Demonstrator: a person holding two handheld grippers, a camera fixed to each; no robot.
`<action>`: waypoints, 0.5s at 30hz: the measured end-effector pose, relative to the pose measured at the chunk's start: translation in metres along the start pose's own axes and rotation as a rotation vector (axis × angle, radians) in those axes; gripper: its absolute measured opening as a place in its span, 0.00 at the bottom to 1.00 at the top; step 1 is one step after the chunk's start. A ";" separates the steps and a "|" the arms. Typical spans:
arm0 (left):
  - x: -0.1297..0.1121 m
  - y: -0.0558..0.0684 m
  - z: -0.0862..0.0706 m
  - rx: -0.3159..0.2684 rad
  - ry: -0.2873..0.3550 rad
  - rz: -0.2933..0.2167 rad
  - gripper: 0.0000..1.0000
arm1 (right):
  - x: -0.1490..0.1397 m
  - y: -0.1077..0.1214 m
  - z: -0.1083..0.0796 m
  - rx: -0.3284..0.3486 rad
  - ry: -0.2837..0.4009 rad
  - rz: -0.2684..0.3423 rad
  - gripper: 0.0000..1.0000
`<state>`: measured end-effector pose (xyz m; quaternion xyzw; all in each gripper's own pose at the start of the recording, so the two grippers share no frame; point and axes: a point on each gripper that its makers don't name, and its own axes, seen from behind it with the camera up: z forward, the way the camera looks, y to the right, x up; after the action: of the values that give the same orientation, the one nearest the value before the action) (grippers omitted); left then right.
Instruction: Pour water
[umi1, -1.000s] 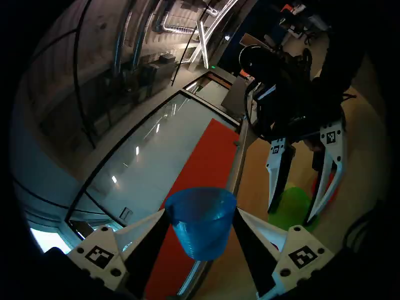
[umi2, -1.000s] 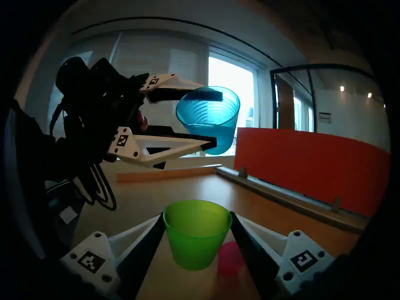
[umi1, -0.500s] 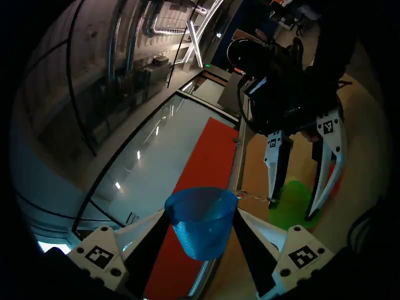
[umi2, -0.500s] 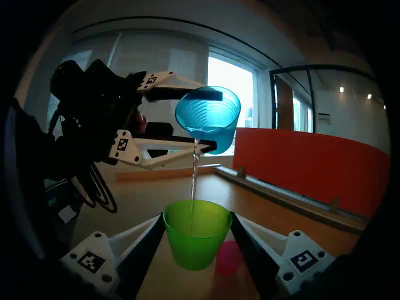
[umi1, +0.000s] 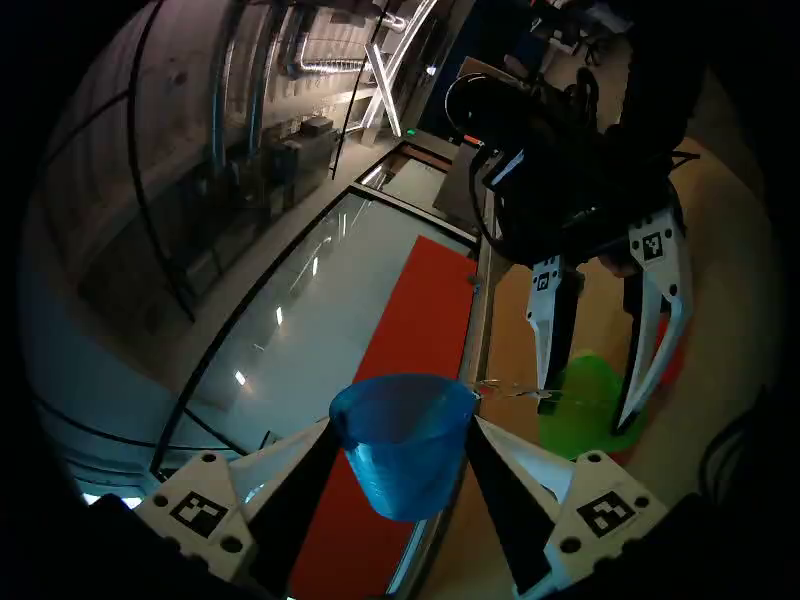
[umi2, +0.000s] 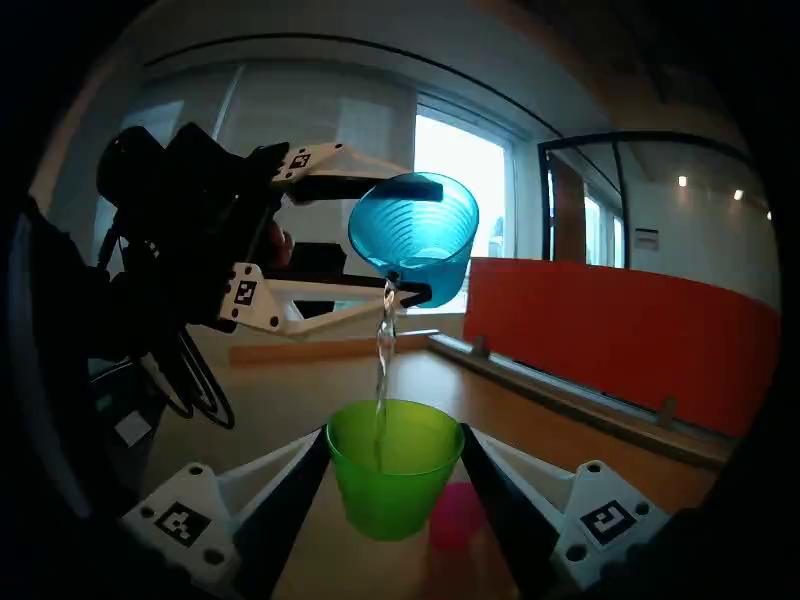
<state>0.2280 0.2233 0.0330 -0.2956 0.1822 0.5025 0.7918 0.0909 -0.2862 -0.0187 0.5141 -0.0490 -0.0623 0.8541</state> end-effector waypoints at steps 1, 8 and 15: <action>0.000 0.000 0.000 0.001 0.000 0.002 0.85 | 0.000 0.000 0.000 0.000 0.000 -0.001 0.94; 0.000 0.000 0.000 0.006 -0.001 0.012 0.85 | 0.000 -0.001 0.000 0.001 0.000 -0.002 0.94; -0.001 -0.001 0.002 0.013 0.000 0.017 0.85 | 0.001 -0.001 0.000 0.003 0.001 -0.005 0.94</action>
<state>0.2288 0.2235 0.0352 -0.2888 0.1880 0.5078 0.7895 0.0916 -0.2864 -0.0195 0.5153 -0.0474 -0.0641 0.8533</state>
